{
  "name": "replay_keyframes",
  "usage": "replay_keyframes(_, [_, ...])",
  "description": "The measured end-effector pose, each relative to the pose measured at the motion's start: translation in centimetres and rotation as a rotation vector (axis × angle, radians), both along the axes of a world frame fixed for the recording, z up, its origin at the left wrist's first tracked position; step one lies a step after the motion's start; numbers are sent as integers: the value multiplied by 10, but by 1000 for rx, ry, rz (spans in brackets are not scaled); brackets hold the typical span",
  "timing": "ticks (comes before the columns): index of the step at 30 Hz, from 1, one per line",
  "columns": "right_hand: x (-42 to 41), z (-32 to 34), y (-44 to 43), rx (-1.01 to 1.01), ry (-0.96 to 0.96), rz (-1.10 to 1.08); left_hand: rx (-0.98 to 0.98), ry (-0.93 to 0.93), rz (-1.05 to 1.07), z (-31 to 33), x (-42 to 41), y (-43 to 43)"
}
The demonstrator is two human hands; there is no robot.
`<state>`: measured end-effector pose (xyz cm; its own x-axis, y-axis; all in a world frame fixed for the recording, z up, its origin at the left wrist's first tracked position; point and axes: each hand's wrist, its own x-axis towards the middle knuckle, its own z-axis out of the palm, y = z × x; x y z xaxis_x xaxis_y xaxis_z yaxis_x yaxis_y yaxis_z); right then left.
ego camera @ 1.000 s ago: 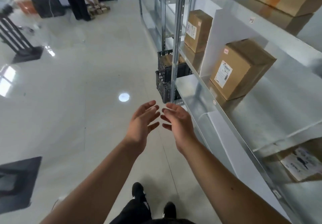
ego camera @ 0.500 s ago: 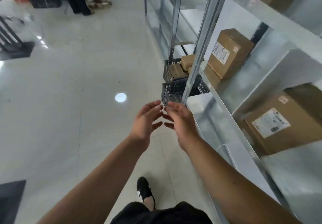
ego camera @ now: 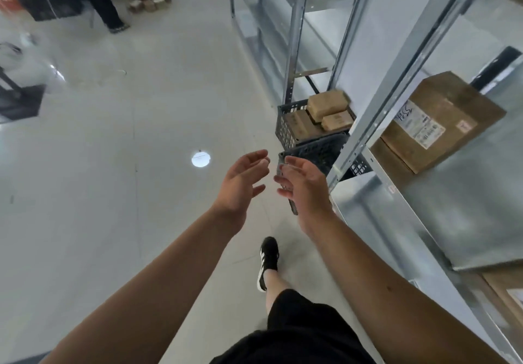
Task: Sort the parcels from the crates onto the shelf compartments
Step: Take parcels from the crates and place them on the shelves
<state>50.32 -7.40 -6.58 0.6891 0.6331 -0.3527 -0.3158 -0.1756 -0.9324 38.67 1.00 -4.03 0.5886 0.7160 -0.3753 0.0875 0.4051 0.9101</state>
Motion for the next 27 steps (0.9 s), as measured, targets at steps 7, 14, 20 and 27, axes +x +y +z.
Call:
replay_keyframes(7, [74, -13, 149, -18, -13, 34, -17, 53, 58, -7, 70, 136])
replay_keyframes(14, [135, -1, 282, -23, -23, 55, -28, 45, 78, 0, 128, 262])
replay_keyframes(20, [181, -6, 386, -48, -41, -20, -18, 46, 19, -6, 176, 377])
replay_keyframes(27, [222, -9, 494, -69, -7, -191, -49, 76, -168, -14, 236, 517])
